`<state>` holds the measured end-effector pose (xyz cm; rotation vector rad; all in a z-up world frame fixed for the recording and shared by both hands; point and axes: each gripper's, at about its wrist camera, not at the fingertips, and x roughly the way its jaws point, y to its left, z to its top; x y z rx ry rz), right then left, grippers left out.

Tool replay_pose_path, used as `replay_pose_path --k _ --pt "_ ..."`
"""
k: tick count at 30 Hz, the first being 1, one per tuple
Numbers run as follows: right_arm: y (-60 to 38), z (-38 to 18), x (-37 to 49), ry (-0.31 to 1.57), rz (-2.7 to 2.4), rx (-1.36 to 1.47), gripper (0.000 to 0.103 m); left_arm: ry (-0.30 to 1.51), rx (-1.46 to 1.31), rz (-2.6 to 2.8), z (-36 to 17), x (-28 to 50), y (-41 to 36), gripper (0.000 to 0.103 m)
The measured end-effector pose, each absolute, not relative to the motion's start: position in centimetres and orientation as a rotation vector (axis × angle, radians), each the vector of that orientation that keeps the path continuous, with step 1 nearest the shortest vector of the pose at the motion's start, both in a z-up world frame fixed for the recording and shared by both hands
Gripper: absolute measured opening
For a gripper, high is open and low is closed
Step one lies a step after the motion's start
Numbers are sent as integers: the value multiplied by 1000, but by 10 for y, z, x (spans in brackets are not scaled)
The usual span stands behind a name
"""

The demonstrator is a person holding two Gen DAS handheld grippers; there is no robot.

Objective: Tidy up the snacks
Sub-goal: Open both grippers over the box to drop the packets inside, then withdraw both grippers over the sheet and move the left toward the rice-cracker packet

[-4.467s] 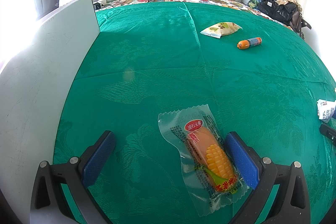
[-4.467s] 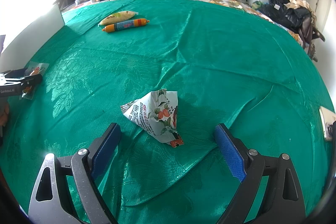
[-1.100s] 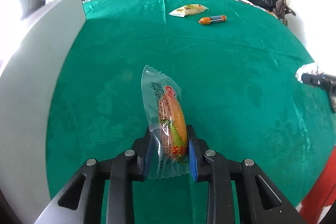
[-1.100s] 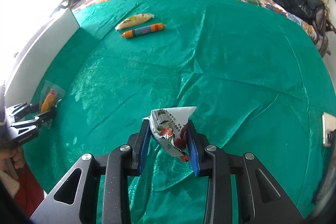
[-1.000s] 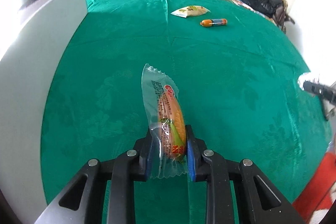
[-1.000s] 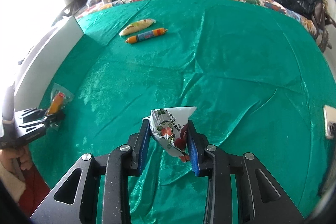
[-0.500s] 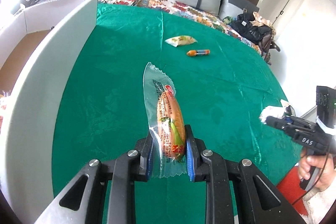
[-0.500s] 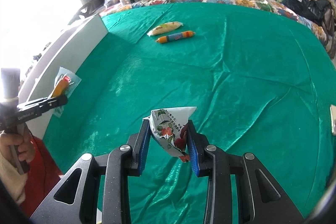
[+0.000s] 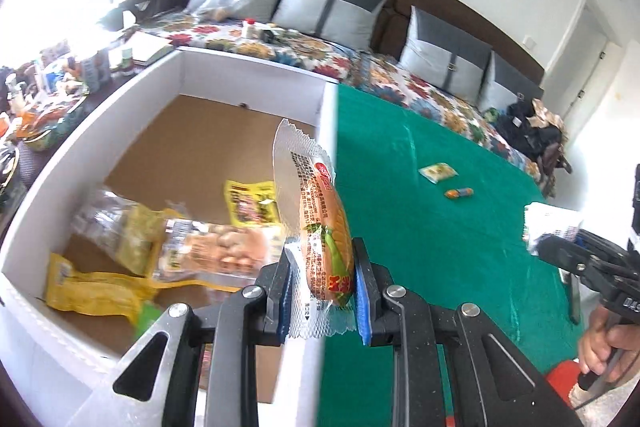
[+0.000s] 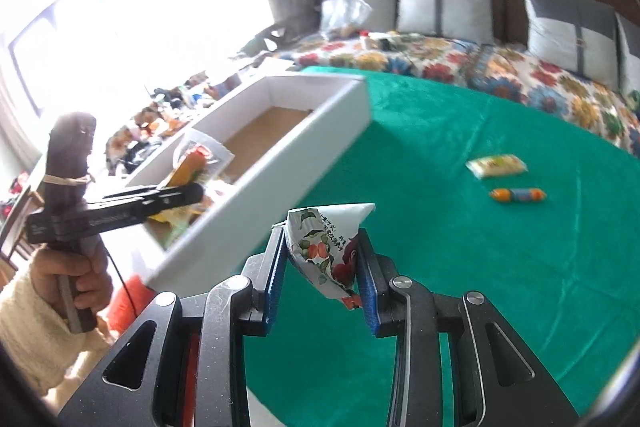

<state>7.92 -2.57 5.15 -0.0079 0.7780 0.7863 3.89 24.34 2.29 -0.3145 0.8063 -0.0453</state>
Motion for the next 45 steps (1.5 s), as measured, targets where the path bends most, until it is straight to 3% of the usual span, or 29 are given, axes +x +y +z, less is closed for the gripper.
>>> replay_pose_path --k 7,8,9,10,11,13,18,23,29,33,39,45 --pt "99 61 67 786 988 -37 38 845 -294 175 11 27 328 32" --pt "109 57 67 795 997 -36 41 858 -298 203 4 25 335 42" --pt "117 53 69 808 1000 -29 58 871 -310 219 -3 23 344 50" --pt "123 49 70 814 991 -16 70 873 -321 230 -7 21 349 66" --pt "121 47 71 813 979 -4 69 865 -330 245 -10 18 351 75" --pt "112 44 77 811 962 17 69 840 -336 270 -13 12 352 79" --pt "55 18 88 791 815 -105 74 817 -309 250 -7 8 327 80" --pt "-56 -67 101 885 521 -267 74 773 -264 117 15 18 267 83" --pt "-223 -121 95 941 170 -187 74 766 -177 -136 31 40 159 93" --pt "-291 -132 88 941 15 -123 74 848 -124 -297 10 65 85 93" --pt "-321 -139 82 892 6 -2 79 968 16 -402 -30 111 15 93" --pt "-319 -140 90 891 2 7 83 991 59 -355 -41 201 4 93"
